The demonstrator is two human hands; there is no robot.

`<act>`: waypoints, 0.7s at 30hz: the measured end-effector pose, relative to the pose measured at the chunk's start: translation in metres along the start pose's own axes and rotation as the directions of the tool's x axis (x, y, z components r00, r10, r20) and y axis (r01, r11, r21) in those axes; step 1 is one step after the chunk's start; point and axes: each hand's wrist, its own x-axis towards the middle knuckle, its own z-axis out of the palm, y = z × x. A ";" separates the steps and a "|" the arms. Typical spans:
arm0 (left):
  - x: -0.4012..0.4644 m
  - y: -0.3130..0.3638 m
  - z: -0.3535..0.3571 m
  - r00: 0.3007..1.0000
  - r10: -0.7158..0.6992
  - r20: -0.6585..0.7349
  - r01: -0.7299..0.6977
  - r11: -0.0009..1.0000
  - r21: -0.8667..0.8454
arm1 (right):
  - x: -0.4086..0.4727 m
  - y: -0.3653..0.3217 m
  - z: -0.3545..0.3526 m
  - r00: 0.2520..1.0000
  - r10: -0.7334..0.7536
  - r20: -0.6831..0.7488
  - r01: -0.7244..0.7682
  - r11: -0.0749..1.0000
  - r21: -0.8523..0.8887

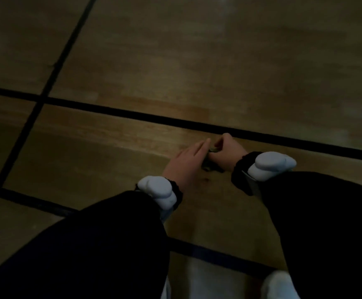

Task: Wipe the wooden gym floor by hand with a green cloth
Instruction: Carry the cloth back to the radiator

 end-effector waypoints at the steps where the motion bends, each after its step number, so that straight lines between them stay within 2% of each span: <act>1: -0.006 0.020 -0.017 0.999 0.004 -0.051 -0.005 1.000 -0.030 | -0.021 -0.009 -0.023 1.000 0.006 0.009 -0.006 1.000 -0.023; 4: -0.024 0.058 -0.063 0.995 -0.020 -0.099 0.011 0.996 -0.089 | -0.069 -0.038 -0.075 0.996 -0.001 0.088 0.011 0.993 -0.118; 9: -0.077 0.163 -0.219 0.997 0.043 -0.070 -0.050 0.994 -0.099 | -0.214 -0.114 -0.215 0.980 -0.004 0.199 0.014 0.999 -0.049; 11: -0.097 0.212 -0.292 0.994 0.100 -0.034 -0.103 0.989 -0.104 | -0.279 -0.148 -0.276 0.980 -0.009 0.198 0.019 0.999 -0.051; 12: -0.101 0.245 -0.339 0.989 0.132 -0.061 -0.138 0.986 -0.098 | -0.313 -0.169 -0.318 0.989 -0.009 0.149 0.019 0.997 -0.069; 13: -0.108 0.253 -0.341 0.988 0.150 -0.036 -0.153 0.985 -0.083 | -0.323 -0.172 -0.319 0.986 0.005 0.166 0.013 0.994 -0.107; 16: -0.121 0.333 -0.428 0.949 0.306 -0.073 -0.306 0.952 0.004 | -0.399 -0.202 -0.400 1.000 -0.014 -0.016 0.012 0.987 -0.160; 17: -0.126 0.372 -0.457 0.927 0.360 -0.102 -0.362 0.932 0.005 | -0.436 -0.211 -0.432 0.993 -0.014 -0.121 -0.005 0.987 -0.160; 18: -0.129 0.380 -0.466 0.926 0.366 -0.087 -0.367 0.930 0.006 | -0.444 -0.221 -0.441 0.991 -0.021 -0.134 -0.008 0.978 -0.207; 19: -0.138 0.419 -0.489 0.889 0.447 -0.099 -0.450 0.893 -0.001 | -0.479 -0.225 -0.472 0.967 -0.015 -0.254 -0.037 0.980 -0.198; 21: -0.159 0.492 -0.522 0.820 0.563 -0.102 -0.568 0.823 -0.016 | -0.545 -0.221 -0.524 0.921 0.015 -0.390 -0.110 0.969 -0.223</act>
